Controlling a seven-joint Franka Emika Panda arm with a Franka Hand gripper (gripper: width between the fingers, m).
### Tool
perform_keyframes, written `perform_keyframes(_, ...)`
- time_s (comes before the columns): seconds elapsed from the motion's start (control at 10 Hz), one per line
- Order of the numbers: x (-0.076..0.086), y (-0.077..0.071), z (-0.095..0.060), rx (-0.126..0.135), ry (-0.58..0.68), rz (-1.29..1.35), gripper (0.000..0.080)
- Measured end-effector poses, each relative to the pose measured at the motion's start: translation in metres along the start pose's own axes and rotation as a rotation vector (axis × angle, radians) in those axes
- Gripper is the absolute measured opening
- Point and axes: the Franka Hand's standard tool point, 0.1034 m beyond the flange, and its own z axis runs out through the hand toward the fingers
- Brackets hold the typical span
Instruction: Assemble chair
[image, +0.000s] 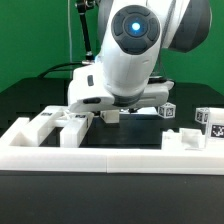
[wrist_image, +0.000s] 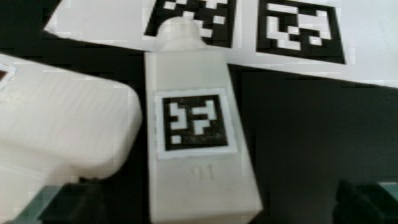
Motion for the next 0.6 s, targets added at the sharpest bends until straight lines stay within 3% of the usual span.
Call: perform_keyframes(0.6, -0.0012, 0.0044, 0.0121, 0.001, 0.007, 0.032, 0.0649)
